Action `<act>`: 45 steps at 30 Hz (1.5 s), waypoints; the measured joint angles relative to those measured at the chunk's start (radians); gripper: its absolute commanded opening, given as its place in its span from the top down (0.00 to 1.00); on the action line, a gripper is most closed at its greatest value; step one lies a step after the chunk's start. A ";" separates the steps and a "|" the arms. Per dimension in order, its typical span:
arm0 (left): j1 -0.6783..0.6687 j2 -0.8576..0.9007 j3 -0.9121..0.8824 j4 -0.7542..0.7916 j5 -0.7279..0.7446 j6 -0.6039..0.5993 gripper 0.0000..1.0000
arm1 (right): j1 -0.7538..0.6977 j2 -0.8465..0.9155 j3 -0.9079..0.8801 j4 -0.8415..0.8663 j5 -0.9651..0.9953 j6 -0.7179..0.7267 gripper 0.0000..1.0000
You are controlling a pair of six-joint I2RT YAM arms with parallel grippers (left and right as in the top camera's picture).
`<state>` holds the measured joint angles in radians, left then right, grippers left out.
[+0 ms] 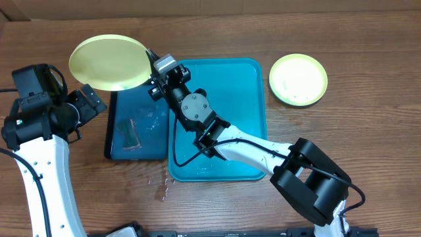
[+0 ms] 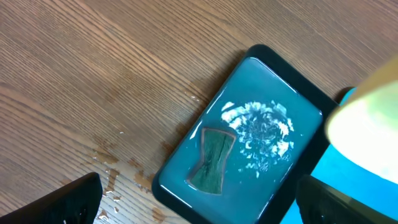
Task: Clean dirty plates on tray and stack at the side
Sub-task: 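Carry the yellow plate right over the teal tray toward the plate stack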
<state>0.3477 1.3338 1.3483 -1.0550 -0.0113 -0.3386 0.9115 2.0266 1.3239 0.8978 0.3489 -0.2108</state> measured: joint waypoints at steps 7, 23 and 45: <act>0.000 0.000 0.000 0.000 0.000 0.000 0.00 | 0.010 0.000 0.000 -0.013 0.014 -0.141 0.96; 0.000 0.000 0.000 0.000 0.000 0.000 0.00 | 0.014 0.000 0.000 -0.027 0.032 -0.239 0.96; 0.000 0.000 0.000 0.000 0.000 0.000 0.00 | -0.021 0.000 0.003 -0.572 0.032 0.423 0.96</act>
<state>0.3477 1.3338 1.3483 -1.0554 -0.0113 -0.3386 0.8902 2.0266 1.3273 0.3256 0.3809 0.2123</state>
